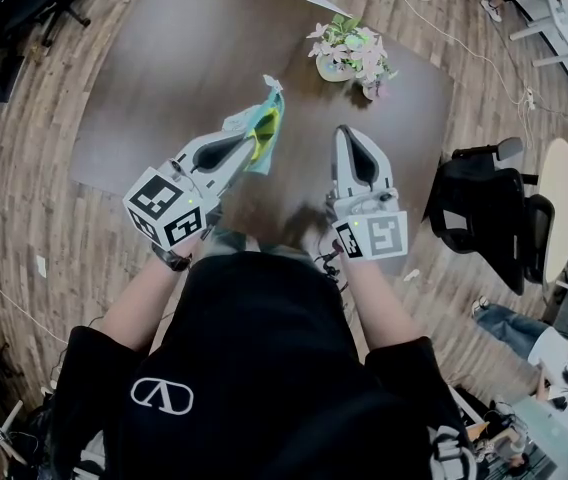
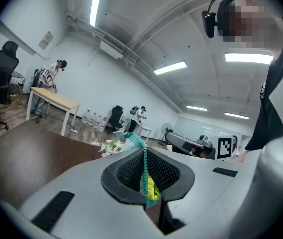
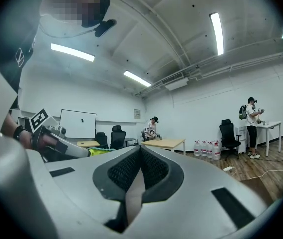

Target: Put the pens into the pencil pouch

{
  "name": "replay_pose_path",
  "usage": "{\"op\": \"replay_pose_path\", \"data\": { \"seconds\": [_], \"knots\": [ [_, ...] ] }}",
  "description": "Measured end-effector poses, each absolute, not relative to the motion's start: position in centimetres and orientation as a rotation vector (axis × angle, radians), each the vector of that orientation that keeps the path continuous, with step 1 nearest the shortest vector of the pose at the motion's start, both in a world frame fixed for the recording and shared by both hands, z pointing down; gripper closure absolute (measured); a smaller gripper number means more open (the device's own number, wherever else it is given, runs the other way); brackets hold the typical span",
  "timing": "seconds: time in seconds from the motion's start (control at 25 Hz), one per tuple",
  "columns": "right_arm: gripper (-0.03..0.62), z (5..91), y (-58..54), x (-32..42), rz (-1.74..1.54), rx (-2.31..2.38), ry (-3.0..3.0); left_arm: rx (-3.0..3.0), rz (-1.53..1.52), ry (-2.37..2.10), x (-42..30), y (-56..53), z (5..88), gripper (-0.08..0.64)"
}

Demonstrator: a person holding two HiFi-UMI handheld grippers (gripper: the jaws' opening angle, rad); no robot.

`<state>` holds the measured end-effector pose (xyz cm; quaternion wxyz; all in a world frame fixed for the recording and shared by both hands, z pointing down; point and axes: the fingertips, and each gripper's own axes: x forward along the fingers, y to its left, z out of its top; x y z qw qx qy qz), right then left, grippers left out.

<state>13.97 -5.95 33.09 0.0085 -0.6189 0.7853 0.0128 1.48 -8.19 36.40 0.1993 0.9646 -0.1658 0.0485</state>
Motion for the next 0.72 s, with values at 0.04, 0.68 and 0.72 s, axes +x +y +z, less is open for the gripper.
{"op": "replay_pose_path", "data": {
  "seconds": [0.04, 0.68, 0.72],
  "knots": [
    [0.592, 33.1, -5.9, 14.1, 0.039, -1.939, 2.449, 2.697, 0.134, -0.463, 1.5, -8.2, 36.4, 0.545],
    [0.592, 32.5, -5.6, 15.4, 0.068, -1.999, 2.410, 2.701, 0.127, -0.466, 1.4, -8.4, 36.2, 0.545],
    [0.592, 32.6, -5.6, 15.4, 0.069, -2.001, 2.409, 2.701, 0.126, -0.465, 1.4, -8.4, 36.3, 0.545]
  ]
}}
